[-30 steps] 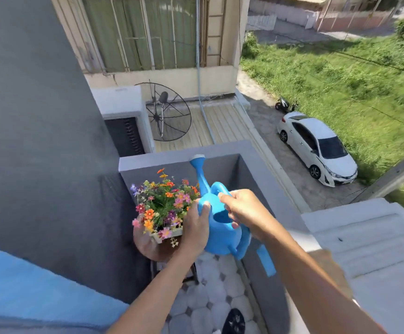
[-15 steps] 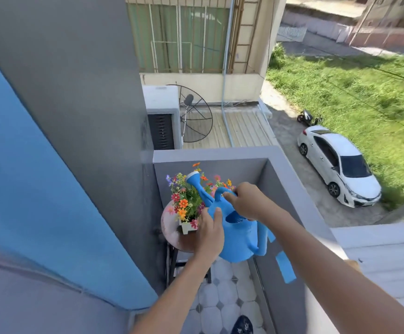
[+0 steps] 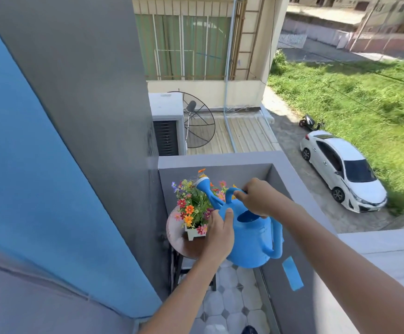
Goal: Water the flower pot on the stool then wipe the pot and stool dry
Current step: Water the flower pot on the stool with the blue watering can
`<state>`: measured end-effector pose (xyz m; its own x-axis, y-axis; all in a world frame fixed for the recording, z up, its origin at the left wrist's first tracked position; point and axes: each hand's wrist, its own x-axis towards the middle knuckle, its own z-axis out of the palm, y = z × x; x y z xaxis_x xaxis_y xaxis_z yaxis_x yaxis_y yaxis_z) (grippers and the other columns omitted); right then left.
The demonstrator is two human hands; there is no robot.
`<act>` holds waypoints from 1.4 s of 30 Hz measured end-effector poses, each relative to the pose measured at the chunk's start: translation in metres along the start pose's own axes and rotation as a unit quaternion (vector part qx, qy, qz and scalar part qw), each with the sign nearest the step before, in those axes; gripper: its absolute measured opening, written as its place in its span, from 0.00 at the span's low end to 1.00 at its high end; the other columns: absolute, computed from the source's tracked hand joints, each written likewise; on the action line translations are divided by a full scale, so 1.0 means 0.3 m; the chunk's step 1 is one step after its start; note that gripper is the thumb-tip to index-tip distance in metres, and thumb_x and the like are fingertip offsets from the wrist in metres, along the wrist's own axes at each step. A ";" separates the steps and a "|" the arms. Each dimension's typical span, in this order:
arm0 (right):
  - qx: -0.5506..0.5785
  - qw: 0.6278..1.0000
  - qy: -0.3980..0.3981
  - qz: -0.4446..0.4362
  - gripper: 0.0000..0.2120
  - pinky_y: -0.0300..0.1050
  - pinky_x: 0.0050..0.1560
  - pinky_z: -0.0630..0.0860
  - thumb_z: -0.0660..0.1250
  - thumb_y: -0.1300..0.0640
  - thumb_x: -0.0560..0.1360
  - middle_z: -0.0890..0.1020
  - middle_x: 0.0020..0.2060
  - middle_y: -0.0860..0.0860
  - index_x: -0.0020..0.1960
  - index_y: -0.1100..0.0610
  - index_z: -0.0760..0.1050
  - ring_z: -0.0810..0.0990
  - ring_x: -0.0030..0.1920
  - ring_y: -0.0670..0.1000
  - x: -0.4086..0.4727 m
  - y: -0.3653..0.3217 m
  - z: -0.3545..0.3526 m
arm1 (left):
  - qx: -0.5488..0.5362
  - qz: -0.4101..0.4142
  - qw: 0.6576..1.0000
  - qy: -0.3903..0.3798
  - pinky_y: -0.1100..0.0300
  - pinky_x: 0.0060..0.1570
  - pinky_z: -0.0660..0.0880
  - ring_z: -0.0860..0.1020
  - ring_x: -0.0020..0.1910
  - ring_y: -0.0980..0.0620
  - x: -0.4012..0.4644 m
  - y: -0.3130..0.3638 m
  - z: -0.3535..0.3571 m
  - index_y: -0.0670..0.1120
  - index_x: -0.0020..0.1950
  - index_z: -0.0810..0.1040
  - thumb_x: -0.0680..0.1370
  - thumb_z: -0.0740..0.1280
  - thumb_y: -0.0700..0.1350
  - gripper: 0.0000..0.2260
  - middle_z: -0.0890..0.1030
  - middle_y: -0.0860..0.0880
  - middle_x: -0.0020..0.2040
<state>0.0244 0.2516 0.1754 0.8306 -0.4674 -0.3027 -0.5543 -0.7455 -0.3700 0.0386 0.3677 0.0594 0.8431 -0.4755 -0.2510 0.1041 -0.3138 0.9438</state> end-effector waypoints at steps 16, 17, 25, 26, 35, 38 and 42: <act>0.063 0.994 0.037 0.085 0.19 0.38 0.21 0.67 0.59 0.47 0.80 0.73 0.29 0.54 0.38 0.59 0.71 0.73 0.22 0.53 -0.058 0.177 -0.052 | 0.067 0.015 0.995 -0.067 0.45 0.52 0.73 0.76 0.51 0.45 0.005 0.052 0.141 0.51 0.58 0.67 0.73 0.49 0.70 0.27 0.75 0.47 0.52; 0.067 0.993 0.033 0.096 0.18 0.39 0.22 0.69 0.59 0.47 0.80 0.75 0.30 0.54 0.39 0.59 0.72 0.74 0.24 0.53 -0.061 0.186 -0.054 | 0.072 0.017 0.995 -0.071 0.44 0.52 0.73 0.76 0.50 0.46 0.003 0.051 0.151 0.52 0.58 0.67 0.72 0.49 0.70 0.27 0.76 0.48 0.51; 0.076 0.987 0.018 0.144 0.14 0.40 0.24 0.73 0.61 0.48 0.80 0.78 0.34 0.54 0.47 0.60 0.76 0.79 0.28 0.52 -0.092 0.203 -0.067 | 0.019 0.014 0.994 -0.105 0.48 0.53 0.75 0.76 0.53 0.49 -0.035 0.045 0.207 0.51 0.65 0.65 0.72 0.50 0.69 0.29 0.76 0.46 0.54; 0.073 0.987 0.017 0.143 0.15 0.40 0.25 0.73 0.61 0.48 0.80 0.78 0.34 0.54 0.47 0.60 0.76 0.79 0.27 0.53 -0.092 0.205 -0.064 | 0.017 0.012 0.994 -0.104 0.49 0.52 0.75 0.76 0.53 0.48 -0.040 0.046 0.208 0.51 0.65 0.65 0.72 0.50 0.68 0.30 0.76 0.46 0.54; 0.041 0.997 0.012 0.062 0.18 0.36 0.20 0.67 0.61 0.47 0.80 0.72 0.27 0.53 0.45 0.62 0.77 0.73 0.20 0.51 -0.088 0.164 -0.042 | 0.031 -0.003 0.998 -0.052 0.47 0.52 0.73 0.75 0.52 0.47 -0.064 0.015 0.153 0.51 0.57 0.67 0.74 0.49 0.68 0.24 0.74 0.48 0.51; 0.030 0.999 0.004 0.037 0.23 0.35 0.18 0.62 0.59 0.50 0.81 0.67 0.21 0.54 0.31 0.62 0.66 0.68 0.14 0.50 -0.087 0.126 -0.030 | 0.023 -0.010 1.000 -0.016 0.50 0.46 0.69 0.72 0.46 0.46 -0.066 0.010 0.117 0.48 0.53 0.67 0.79 0.52 0.62 0.18 0.73 0.47 0.48; 0.037 0.999 0.004 0.011 0.23 0.39 0.23 0.62 0.60 0.52 0.80 0.64 0.22 0.54 0.30 0.59 0.59 0.65 0.20 0.54 -0.077 0.088 0.009 | 0.039 -0.028 0.999 0.005 0.53 0.41 0.66 0.70 0.42 0.48 -0.078 -0.007 0.073 0.48 0.52 0.67 0.79 0.52 0.61 0.17 0.72 0.46 0.45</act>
<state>-0.0096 0.2440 0.1702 0.8188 -0.4863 -0.3051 -0.5740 -0.6985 -0.4272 0.0071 0.3615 0.0587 0.8424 -0.4471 -0.3008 0.1105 -0.4030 0.9085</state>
